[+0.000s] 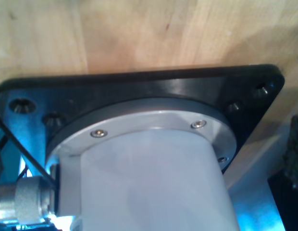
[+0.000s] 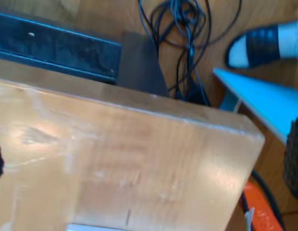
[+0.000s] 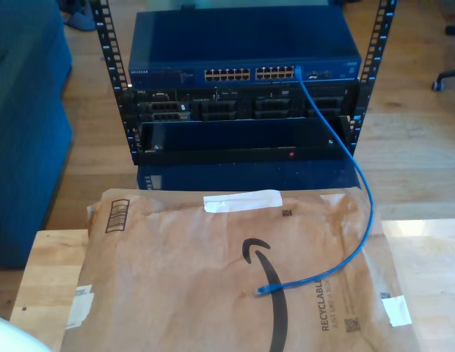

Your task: Grab the cable and plug it in

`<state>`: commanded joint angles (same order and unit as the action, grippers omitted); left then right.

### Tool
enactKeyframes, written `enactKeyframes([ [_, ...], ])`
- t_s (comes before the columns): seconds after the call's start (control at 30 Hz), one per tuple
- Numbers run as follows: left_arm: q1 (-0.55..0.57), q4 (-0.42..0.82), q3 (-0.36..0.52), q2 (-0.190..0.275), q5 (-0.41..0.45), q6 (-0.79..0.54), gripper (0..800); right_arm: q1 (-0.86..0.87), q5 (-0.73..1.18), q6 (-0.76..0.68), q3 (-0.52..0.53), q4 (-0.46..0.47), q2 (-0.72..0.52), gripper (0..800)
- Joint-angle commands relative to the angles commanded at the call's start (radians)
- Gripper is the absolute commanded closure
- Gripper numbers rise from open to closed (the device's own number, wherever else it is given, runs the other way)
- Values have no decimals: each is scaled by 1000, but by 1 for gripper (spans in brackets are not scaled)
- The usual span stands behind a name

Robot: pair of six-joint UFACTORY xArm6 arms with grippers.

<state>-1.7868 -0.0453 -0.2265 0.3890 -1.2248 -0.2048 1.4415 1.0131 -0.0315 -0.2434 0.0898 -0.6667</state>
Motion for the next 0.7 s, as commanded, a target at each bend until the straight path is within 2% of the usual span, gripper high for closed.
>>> enactKeyframes([
  [0.13, 0, 0, 0, 0, 0, 2, 1, -3, 49, -2, 31, -6, -58, 1],
  [0.27, 0, 0, 0, 0, 0, 0, 1, -3, 68, -5, 117, -3, -100, 2],
  [0.5, 0, 0, 0, 0, 0, 0, 1, 3, -78, -5, 206, 0, -54, 1],
  [0.7, 0, 0, 0, 0, 0, 0, 1, 3, -126, -6, 229, -9, 9, 0],
])
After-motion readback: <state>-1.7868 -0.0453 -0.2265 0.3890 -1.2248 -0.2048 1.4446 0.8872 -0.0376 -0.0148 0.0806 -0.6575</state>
